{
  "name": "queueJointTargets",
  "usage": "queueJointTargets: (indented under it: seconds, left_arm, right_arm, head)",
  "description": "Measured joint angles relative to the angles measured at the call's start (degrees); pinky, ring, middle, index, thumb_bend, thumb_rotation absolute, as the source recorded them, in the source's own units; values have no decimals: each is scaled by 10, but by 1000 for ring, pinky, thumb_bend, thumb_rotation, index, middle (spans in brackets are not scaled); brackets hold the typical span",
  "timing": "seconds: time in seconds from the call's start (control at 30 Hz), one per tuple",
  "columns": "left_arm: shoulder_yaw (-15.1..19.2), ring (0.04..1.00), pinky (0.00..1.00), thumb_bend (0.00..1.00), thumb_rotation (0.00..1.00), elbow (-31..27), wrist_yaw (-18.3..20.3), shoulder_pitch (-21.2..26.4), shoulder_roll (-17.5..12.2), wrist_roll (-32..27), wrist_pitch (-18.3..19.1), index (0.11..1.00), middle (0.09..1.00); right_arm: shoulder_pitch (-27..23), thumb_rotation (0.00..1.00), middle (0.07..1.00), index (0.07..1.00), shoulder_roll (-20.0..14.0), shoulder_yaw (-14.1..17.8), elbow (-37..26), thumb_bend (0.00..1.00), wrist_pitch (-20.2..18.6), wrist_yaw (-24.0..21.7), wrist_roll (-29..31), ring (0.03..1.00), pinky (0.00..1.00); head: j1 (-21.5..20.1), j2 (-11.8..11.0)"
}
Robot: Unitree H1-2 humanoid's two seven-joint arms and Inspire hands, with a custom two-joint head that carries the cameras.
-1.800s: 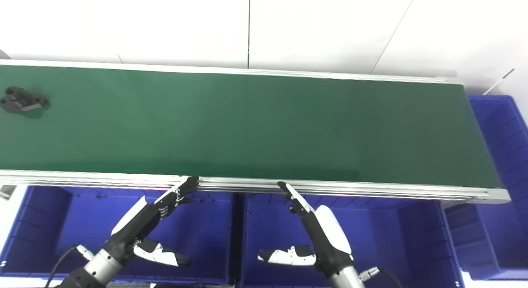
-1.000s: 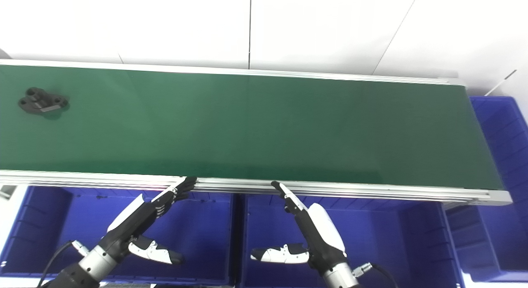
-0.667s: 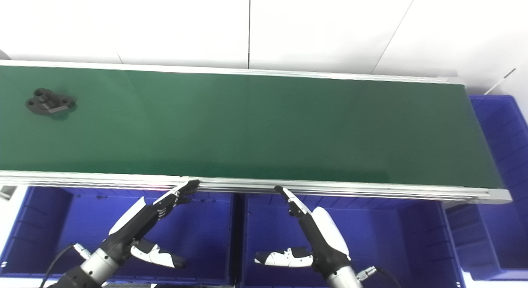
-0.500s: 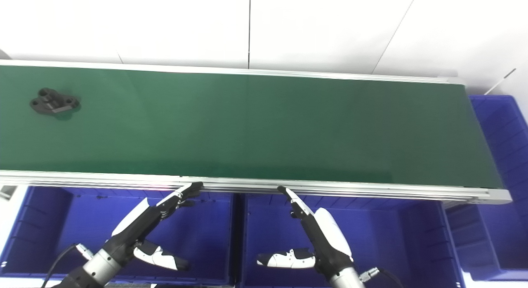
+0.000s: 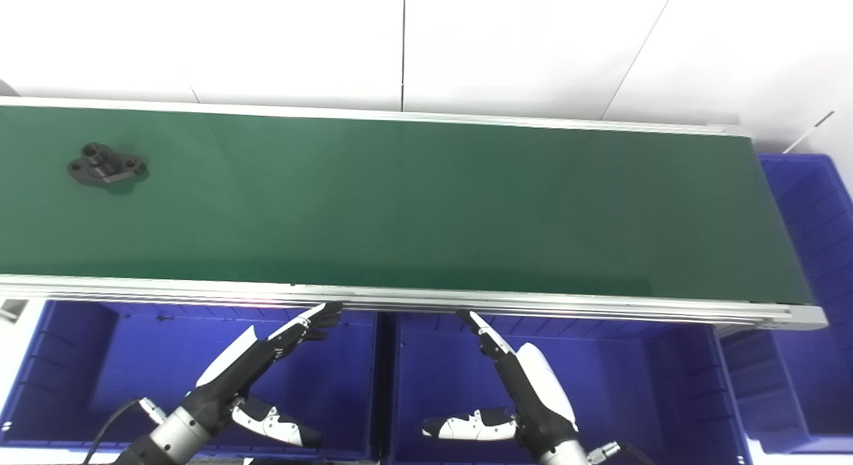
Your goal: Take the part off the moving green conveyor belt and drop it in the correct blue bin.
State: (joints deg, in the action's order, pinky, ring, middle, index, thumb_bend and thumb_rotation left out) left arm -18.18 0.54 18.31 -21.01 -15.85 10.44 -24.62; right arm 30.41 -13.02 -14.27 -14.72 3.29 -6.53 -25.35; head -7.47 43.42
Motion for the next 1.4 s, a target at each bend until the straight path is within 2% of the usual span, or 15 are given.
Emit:
queueJointTargets:
  seconds: [0.23, 0.47, 0.67, 0.8, 0.87, 1.17, 1.4]
  left_arm:
    - [-15, 913, 862, 1000, 352, 24, -21, 3, 0, -2, -1, 939, 941]
    - [-18, 927, 888, 1000, 364, 24, -40, 3, -6, -7, -1, 947, 952]
    - [-14, 920, 874, 1000, 364, 10, -47, 1, -28, -2, -2, 946, 947]
    - [-21, 916, 872, 1000, 358, 11, -61, 1, -27, 1, -2, 943, 943]
    - [-22, 920, 875, 1000, 387, 11, -68, 1, -27, 2, -2, 949, 948]
    - [-22, 908, 863, 1000, 403, 22, -70, 1, -27, -24, -2, 945, 934]
    - [-25, 913, 868, 1000, 394, 22, -80, 1, -27, -24, -2, 939, 938]
  right_arm:
    - [0, 525, 943, 949, -10, -2, 10, 1000, 10, 9, -7, 937, 878]
    - [0, 512, 946, 950, -10, -5, 11, 1000, 24, 12, -2, 932, 868]
    - [0, 521, 941, 946, -9, -4, 24, 1000, 26, 19, 1, 916, 835]
    - [-1, 515, 950, 953, -8, -4, 25, 1000, 27, 22, 3, 923, 837]
    - [-1, 509, 959, 960, -8, -4, 26, 1000, 29, 24, 3, 930, 841]
    - [-1, 512, 958, 967, -8, -9, 29, 1000, 44, 27, 4, 923, 837]
    - [-1, 518, 953, 965, -8, -11, 29, 1000, 44, 27, -3, 901, 793]
  head:
    - [1, -1]
    - [0, -2]
    - [-4, 0]
    - [-3, 0]
    - [-3, 1]
    - [11, 0]
    - [27, -1]
